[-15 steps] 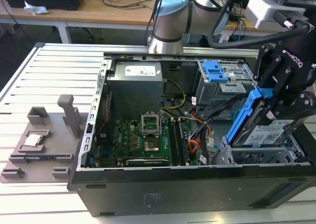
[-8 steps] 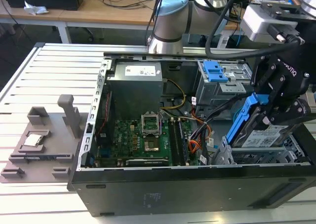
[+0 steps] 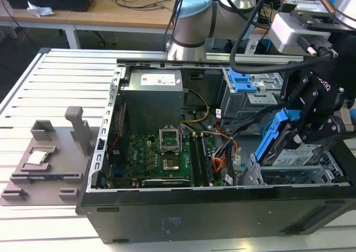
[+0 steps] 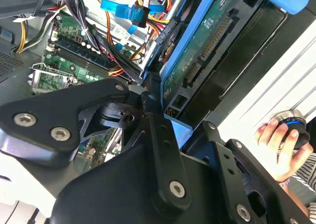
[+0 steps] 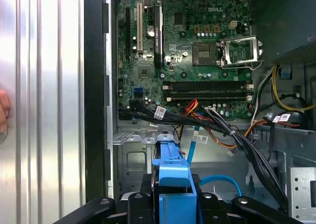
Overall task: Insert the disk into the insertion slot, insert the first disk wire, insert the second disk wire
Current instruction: 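Insert the disk into the insertion slot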
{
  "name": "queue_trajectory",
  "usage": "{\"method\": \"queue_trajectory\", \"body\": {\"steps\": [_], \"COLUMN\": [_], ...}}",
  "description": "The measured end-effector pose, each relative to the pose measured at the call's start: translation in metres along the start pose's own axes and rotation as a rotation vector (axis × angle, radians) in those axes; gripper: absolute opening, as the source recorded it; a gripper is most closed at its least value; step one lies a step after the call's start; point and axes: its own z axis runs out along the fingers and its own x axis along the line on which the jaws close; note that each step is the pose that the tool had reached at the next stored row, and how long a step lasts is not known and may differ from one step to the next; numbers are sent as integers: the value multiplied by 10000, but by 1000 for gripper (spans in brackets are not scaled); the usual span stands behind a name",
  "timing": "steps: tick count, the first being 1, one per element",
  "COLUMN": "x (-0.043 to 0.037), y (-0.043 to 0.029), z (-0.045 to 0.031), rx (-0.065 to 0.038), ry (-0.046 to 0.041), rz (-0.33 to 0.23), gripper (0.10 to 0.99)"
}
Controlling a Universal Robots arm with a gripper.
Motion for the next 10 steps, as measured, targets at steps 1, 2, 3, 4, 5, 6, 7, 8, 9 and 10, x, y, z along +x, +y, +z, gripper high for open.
{"method": "queue_trajectory", "body": {"steps": [1,2,3,4,5,6,7,8,9,10], "x": [0,0,0,0,0,0,0,0,0,0], "y": [0,0,-1,0,-1,0,0,0,0,0], "z": [0,1,1,0,1,2,2,2,2,2], "rx": [0,0,2,1,0,0,0,0,0,0], "ry": [-1,-1,0,0,0,-2,-2,-1,-1,-1], "rz": [0,0,-1,0,-1,0,0,-1,-1,-1], "gripper": [365,365,365,376,439,439,439,439,439,439]}}
